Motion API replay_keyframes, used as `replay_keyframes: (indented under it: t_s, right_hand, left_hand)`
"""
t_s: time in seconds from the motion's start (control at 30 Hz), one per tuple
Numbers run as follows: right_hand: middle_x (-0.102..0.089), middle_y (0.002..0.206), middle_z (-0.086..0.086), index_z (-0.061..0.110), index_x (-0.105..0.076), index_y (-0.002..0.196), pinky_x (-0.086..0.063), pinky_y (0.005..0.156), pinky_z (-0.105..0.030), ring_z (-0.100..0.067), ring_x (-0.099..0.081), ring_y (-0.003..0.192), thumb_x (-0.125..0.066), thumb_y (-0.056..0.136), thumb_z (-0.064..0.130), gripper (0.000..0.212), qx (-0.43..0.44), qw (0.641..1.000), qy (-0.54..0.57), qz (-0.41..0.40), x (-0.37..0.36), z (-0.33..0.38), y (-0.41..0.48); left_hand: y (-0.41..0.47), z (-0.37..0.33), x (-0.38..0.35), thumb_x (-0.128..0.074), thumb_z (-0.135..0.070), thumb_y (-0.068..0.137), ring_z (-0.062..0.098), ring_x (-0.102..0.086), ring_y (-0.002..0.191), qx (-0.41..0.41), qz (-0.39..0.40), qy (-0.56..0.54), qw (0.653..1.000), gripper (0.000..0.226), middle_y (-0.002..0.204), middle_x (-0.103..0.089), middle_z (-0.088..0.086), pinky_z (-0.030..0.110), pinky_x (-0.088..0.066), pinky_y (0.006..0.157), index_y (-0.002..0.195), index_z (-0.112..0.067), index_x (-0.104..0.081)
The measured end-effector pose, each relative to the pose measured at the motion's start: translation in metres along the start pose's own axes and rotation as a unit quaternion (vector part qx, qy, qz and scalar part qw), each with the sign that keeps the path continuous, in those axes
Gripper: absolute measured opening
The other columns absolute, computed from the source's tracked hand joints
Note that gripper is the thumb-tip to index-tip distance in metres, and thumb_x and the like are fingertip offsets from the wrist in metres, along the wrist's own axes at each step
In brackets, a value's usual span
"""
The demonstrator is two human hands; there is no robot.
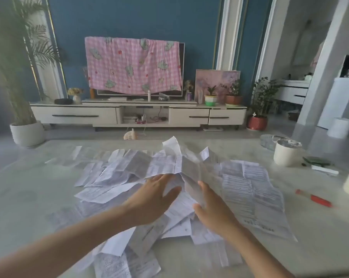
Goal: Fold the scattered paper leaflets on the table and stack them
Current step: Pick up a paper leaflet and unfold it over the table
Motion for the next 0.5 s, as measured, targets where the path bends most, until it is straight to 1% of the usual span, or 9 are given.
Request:
replay_keyframes:
  t_s: [0.07, 0.1, 0.13, 0.2, 0.27, 0.3, 0.37, 0.43, 0.5]
  right_hand:
    - [-0.048, 0.135, -0.001, 0.025, -0.02, 0.148, -0.038, 0.086, -0.022, -0.016, -0.049, 0.117, -0.035, 0.096, 0.015, 0.055, 0.029, 0.997, -0.045, -0.047, 0.001, -0.004, -0.001]
    - [-0.05, 0.133, -0.001, 0.024, -0.024, 0.147, -0.037, 0.087, -0.02, -0.015, -0.049, 0.118, -0.032, 0.098, 0.013, 0.051, 0.041, 0.995, -0.068, -0.055, -0.002, -0.004, -0.003]
    - [-0.049, 0.136, 0.0, 0.022, -0.026, 0.147, -0.036, 0.093, -0.019, -0.014, -0.046, 0.123, -0.031, 0.098, 0.011, 0.05, 0.051, 0.994, -0.08, -0.059, -0.004, -0.005, -0.004]
    - [-0.044, 0.142, 0.0, 0.019, -0.026, 0.146, -0.031, 0.105, -0.022, -0.015, -0.041, 0.131, -0.033, 0.098, 0.007, 0.051, 0.068, 0.992, -0.081, -0.069, -0.008, -0.011, -0.005]
    - [-0.05, 0.138, -0.002, 0.013, -0.036, 0.143, -0.036, 0.105, -0.026, -0.017, -0.047, 0.127, -0.04, 0.093, 0.0, 0.051, 0.097, 0.987, -0.073, -0.103, -0.008, -0.015, -0.005]
    - [-0.057, 0.129, -0.005, 0.01, -0.045, 0.137, -0.044, 0.099, -0.029, -0.02, -0.055, 0.119, -0.046, 0.088, -0.005, 0.051, 0.117, 0.984, -0.067, -0.119, -0.006, -0.015, -0.006]
    - [-0.069, 0.104, -0.008, 0.005, -0.058, 0.12, -0.056, 0.076, -0.033, -0.024, -0.067, 0.093, -0.057, 0.069, -0.012, 0.054, 0.152, 0.975, -0.062, -0.153, -0.003, -0.015, -0.009]
    - [-0.07, 0.088, -0.007, 0.005, -0.063, 0.108, -0.057, 0.061, -0.032, -0.023, -0.068, 0.075, -0.057, 0.056, -0.012, 0.054, 0.177, 0.964, -0.076, -0.182, 0.005, -0.009, -0.013]
    - [-0.071, 0.082, -0.003, 0.007, -0.067, 0.099, -0.056, 0.057, -0.028, -0.019, -0.068, 0.07, -0.055, 0.053, -0.009, 0.05, 0.197, 0.95, -0.093, -0.223, 0.019, -0.001, -0.019]
  left_hand:
    - [0.018, -0.002, -0.008, -0.036, -0.037, 0.099, 0.013, -0.041, 0.128, 0.013, 0.001, -0.028, 1.0, 0.044, 0.144, -0.041, -0.005, 0.025, -0.034, 0.101, 0.141, -0.025, -0.034]
    - [0.024, 0.0, -0.013, -0.037, -0.032, 0.099, 0.014, -0.046, 0.124, 0.02, -0.002, -0.036, 0.999, 0.042, 0.143, -0.043, -0.003, 0.026, -0.038, 0.1, 0.14, -0.026, -0.036]
    - [0.03, -0.002, -0.017, -0.038, -0.026, 0.099, 0.015, -0.048, 0.122, 0.024, -0.002, -0.037, 0.999, 0.042, 0.143, -0.044, -0.002, 0.026, -0.039, 0.098, 0.14, -0.026, -0.035]
    - [0.042, -0.001, -0.029, -0.04, -0.011, 0.095, 0.015, -0.042, 0.129, 0.022, 0.0, -0.033, 0.999, 0.051, 0.146, -0.039, -0.002, 0.024, -0.034, 0.099, 0.143, -0.026, -0.03]
    - [0.052, 0.002, -0.036, -0.043, -0.001, 0.088, 0.013, -0.032, 0.136, 0.004, -0.001, -0.016, 1.0, 0.066, 0.15, -0.033, -0.005, 0.023, -0.031, 0.102, 0.145, -0.029, -0.026]
    - [0.056, 0.004, -0.039, -0.046, 0.001, 0.085, 0.012, -0.029, 0.138, -0.006, 0.0, -0.011, 1.0, 0.07, 0.151, -0.029, -0.006, 0.023, -0.03, 0.103, 0.144, -0.03, -0.026]
    - [0.064, 0.009, -0.046, -0.053, -0.002, 0.083, 0.011, -0.022, 0.14, -0.015, 0.008, -0.008, 1.0, 0.068, 0.152, -0.026, -0.008, 0.023, -0.025, 0.107, 0.142, -0.032, -0.032]
    - [0.07, 0.014, -0.049, -0.06, -0.006, 0.083, 0.01, -0.017, 0.142, -0.023, 0.005, -0.004, 1.0, 0.056, 0.152, -0.028, -0.008, 0.026, -0.017, 0.112, 0.133, -0.03, -0.046]
    - [0.075, 0.018, -0.051, -0.066, -0.012, 0.083, 0.009, -0.016, 0.143, -0.035, -0.014, 0.003, 0.999, 0.042, 0.15, -0.033, -0.007, 0.028, -0.015, 0.114, 0.121, -0.028, -0.057]
Point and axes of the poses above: each hand's wrist, its own y-axis towards the middle knuckle, its own x-axis out of the back of the hand, z = x × y, the point moved 3 cm from there along y, towards the middle knuckle
